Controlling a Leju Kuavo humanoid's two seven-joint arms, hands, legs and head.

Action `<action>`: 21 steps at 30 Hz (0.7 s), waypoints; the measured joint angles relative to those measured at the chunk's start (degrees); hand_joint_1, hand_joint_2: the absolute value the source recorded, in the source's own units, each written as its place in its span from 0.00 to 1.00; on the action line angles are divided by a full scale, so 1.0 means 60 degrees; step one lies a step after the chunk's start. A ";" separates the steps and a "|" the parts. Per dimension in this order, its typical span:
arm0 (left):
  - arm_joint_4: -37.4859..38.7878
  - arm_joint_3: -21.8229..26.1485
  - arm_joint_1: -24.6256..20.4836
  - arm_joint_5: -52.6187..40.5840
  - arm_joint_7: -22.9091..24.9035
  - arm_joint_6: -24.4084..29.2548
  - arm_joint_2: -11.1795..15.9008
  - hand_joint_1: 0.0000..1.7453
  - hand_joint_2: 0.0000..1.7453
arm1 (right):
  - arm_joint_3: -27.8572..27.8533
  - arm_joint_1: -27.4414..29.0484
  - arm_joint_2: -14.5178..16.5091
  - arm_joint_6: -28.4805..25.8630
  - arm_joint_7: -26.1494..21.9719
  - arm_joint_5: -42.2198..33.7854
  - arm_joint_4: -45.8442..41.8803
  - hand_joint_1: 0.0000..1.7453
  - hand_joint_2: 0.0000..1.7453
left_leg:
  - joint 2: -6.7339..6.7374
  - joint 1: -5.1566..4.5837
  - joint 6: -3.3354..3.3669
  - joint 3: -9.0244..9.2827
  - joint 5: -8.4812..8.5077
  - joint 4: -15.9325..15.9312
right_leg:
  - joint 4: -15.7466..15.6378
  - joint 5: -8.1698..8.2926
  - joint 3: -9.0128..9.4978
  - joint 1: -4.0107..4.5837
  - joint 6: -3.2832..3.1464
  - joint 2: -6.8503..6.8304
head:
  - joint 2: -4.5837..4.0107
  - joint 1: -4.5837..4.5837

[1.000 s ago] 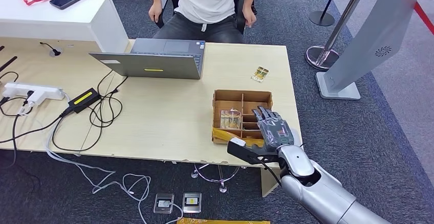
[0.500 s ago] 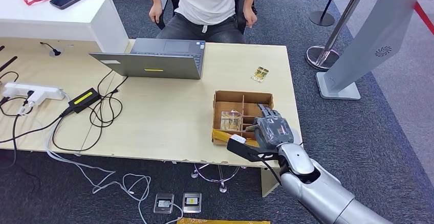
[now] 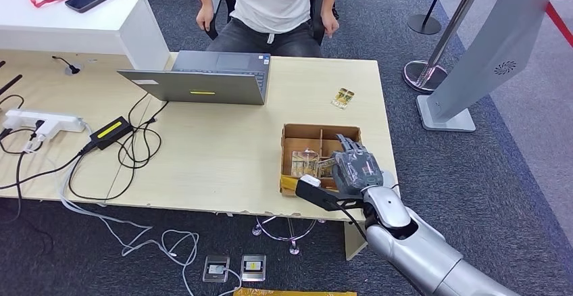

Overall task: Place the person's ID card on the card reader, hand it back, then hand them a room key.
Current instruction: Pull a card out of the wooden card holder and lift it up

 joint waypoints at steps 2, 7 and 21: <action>-0.0011 0.0005 -0.0004 -0.0009 0.0001 0.0000 -0.0001 0.00 0.00 | 0.0000 -0.0030 0.0086 -0.0066 -0.0070 -0.0012 0.0065 1.00 1.00 | 0.0000 0.0000 0.0000 0.0000 0.0000 0.0000 | 0.0000 0.0000 0.0000 0.0000 0.0000 0.0000 | 0.0000 -0.0001; -0.0031 0.0030 0.0002 -0.0073 -0.0012 0.0000 -0.0004 0.00 0.00 | 0.0005 -0.0134 0.0272 -0.0193 -0.0171 -0.0042 0.0265 1.00 1.00 | 0.0000 0.0001 0.0000 -0.0001 0.0000 0.0000 | 0.0001 0.0000 -0.0001 0.0001 -0.0001 -0.0001 | 0.0000 0.0000; -0.0031 0.0276 0.0024 -0.0926 -0.0196 0.0000 -0.0028 0.00 0.00 | -0.0639 -0.1325 0.0154 -0.2128 0.0445 0.0296 0.0149 1.00 1.00 | 0.0004 -0.0001 -0.0002 0.0007 0.0005 0.0002 | 0.0000 0.0008 -0.0001 -0.0001 -0.0004 0.0002 | 0.0000 0.0001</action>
